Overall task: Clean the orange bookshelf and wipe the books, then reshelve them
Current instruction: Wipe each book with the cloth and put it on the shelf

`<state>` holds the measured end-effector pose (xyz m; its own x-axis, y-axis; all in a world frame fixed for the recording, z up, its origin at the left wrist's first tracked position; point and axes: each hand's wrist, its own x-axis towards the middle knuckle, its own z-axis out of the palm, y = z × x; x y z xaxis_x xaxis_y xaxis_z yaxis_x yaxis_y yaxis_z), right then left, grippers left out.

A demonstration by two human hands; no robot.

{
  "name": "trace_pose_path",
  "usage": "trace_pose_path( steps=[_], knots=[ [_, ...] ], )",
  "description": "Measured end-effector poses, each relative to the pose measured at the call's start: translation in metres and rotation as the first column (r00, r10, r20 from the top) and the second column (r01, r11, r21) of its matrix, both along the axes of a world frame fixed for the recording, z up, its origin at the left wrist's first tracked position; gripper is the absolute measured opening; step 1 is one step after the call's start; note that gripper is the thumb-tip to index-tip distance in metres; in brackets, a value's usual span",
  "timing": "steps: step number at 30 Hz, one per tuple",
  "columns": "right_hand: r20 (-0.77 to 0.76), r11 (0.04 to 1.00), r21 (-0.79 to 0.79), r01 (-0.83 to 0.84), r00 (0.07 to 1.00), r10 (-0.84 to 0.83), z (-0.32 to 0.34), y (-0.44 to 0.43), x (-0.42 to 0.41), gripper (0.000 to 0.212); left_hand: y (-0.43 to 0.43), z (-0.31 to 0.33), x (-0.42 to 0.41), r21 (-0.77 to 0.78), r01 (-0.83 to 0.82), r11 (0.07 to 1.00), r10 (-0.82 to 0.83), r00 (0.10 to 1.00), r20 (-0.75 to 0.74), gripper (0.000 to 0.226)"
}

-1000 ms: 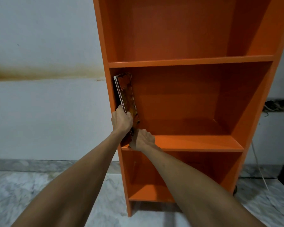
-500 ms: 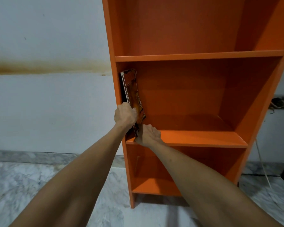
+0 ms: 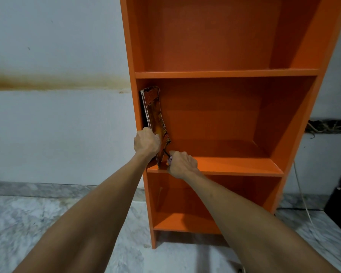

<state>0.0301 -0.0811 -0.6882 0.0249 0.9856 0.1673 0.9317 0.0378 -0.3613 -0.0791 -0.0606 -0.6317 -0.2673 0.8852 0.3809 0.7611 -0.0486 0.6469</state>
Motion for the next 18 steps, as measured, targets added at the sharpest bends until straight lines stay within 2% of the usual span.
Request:
trace_pose_path(
  steps=[5,8,10,14,18],
  knots=[
    [0.006,1.000,0.017,0.010,1.000,-0.010,0.002,-0.015,0.016,0.024,-0.016,-0.003,0.002,-0.020,-0.003,1.000,0.004,0.999,0.052,0.022],
    [-0.010,0.999,0.021,0.036,0.999,-0.036,0.003,-0.035,0.035,0.021,-0.034,-0.009,0.008,-0.040,-0.035,0.999,0.038,0.996,0.075,0.044],
    [-0.034,0.997,0.013,0.073,0.997,-0.072,0.001,-0.051,0.053,0.019,-0.048,-0.017,0.017,-0.075,-0.025,0.997,0.031,0.996,0.085,0.049],
    [-0.079,0.988,-0.015,0.155,0.985,-0.156,-0.011,-0.089,0.102,0.019,-0.082,-0.042,0.053,-0.149,0.067,0.987,-0.055,0.995,0.081,0.050],
    [-0.098,0.968,-0.078,0.239,0.964,-0.246,-0.049,-0.143,0.168,0.020,-0.132,-0.091,0.120,-0.280,0.180,0.943,-0.161,0.983,0.088,0.051]
  ],
)
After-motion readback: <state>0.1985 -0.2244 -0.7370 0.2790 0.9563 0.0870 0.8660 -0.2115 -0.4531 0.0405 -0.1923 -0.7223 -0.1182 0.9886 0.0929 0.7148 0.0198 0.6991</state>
